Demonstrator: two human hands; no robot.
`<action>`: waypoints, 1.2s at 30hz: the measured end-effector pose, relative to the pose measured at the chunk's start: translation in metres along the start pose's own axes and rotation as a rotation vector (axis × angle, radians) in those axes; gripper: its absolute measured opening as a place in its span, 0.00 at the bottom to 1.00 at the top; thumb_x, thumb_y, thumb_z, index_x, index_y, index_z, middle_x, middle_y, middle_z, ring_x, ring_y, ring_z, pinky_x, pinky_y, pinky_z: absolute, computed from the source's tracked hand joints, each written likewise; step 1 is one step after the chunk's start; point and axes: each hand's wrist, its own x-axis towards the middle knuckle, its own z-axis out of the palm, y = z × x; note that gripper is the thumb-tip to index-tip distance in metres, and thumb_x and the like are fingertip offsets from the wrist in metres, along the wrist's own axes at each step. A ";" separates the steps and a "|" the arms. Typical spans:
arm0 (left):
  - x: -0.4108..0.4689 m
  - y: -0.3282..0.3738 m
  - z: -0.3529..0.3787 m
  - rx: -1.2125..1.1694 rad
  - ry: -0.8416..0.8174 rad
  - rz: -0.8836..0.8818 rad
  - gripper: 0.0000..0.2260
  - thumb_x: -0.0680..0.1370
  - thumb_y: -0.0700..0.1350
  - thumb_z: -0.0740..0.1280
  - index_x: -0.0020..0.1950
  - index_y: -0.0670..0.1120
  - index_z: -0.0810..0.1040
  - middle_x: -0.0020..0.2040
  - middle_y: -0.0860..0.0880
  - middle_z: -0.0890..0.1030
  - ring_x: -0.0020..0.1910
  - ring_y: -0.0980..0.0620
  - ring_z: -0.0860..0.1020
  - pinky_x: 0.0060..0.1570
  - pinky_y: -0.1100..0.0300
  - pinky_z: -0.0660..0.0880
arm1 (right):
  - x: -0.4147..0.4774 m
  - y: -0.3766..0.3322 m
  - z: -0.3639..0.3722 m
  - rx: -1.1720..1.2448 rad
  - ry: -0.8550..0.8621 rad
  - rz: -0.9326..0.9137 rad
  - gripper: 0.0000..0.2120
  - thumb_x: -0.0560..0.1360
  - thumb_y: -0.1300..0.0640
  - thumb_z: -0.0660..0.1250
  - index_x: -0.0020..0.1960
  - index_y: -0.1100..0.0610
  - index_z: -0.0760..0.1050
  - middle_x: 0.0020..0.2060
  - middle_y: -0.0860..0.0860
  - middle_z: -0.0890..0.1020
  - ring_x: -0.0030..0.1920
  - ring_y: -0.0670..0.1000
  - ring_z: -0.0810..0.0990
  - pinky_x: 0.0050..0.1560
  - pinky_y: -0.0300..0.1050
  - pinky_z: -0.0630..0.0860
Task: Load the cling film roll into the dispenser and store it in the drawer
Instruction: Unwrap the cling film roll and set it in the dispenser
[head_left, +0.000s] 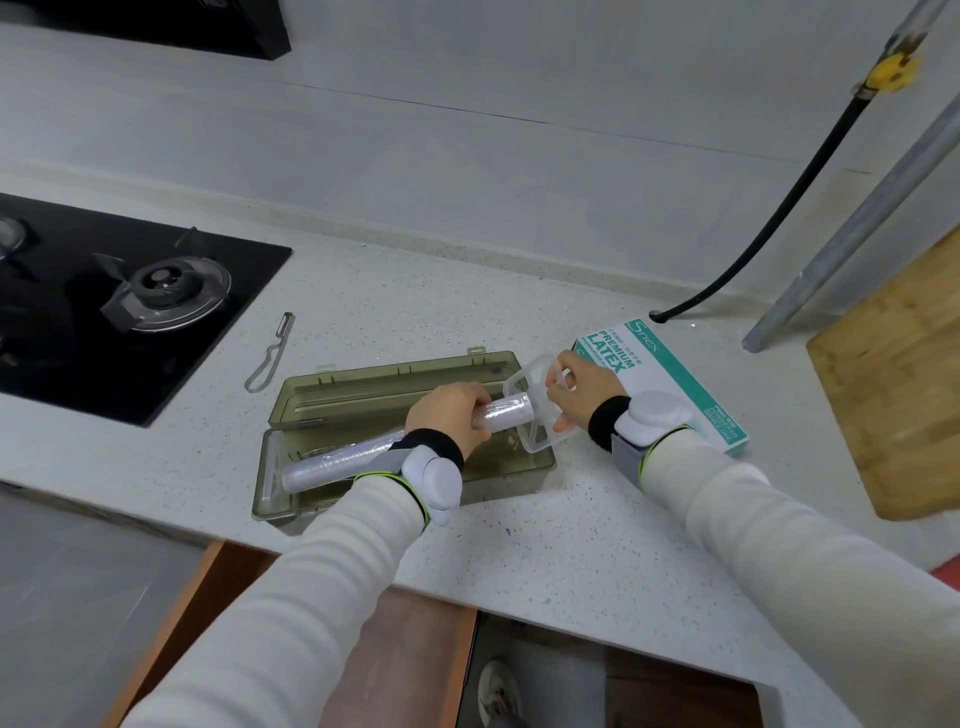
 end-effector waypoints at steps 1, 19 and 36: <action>-0.001 0.000 0.000 -0.002 -0.004 -0.001 0.15 0.73 0.45 0.69 0.59 0.51 0.76 0.55 0.51 0.81 0.53 0.49 0.78 0.53 0.53 0.77 | 0.000 0.000 0.000 -0.012 -0.007 -0.014 0.01 0.77 0.58 0.59 0.48 0.55 0.66 0.43 0.56 0.75 0.45 0.62 0.82 0.45 0.50 0.78; -0.005 0.001 0.013 0.017 -0.049 -0.010 0.15 0.73 0.46 0.69 0.60 0.51 0.75 0.55 0.51 0.81 0.52 0.50 0.79 0.53 0.55 0.78 | 0.010 0.013 0.013 -0.125 -0.010 -0.006 0.06 0.76 0.50 0.61 0.44 0.51 0.65 0.34 0.49 0.74 0.31 0.50 0.76 0.35 0.43 0.77; 0.000 0.000 0.023 0.025 -0.070 -0.033 0.17 0.74 0.45 0.69 0.62 0.50 0.74 0.58 0.50 0.79 0.55 0.49 0.78 0.54 0.55 0.75 | 0.014 0.015 0.028 -0.077 -0.037 0.035 0.14 0.80 0.45 0.52 0.46 0.55 0.63 0.36 0.55 0.75 0.36 0.55 0.74 0.41 0.45 0.72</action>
